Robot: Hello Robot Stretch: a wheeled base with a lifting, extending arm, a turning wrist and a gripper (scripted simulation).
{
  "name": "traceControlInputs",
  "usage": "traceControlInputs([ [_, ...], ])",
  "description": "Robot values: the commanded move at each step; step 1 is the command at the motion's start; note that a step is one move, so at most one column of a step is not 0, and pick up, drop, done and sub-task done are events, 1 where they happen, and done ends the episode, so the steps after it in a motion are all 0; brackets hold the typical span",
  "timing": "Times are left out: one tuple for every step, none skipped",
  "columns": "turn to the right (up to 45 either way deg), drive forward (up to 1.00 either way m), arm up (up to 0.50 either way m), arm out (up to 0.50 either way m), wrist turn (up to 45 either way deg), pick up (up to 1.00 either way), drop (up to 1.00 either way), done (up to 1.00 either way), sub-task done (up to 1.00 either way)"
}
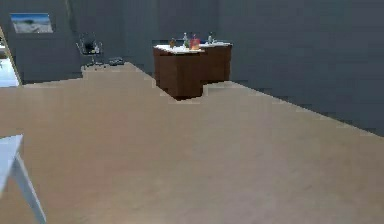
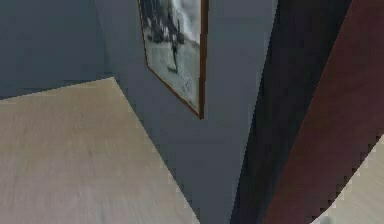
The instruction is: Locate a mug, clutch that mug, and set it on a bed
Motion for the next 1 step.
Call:
traceControlInputs([
  [-6.0, 0.00, 0.00, 0.00, 0.0, 0.00, 0.00, 0.00, 0.00],
])
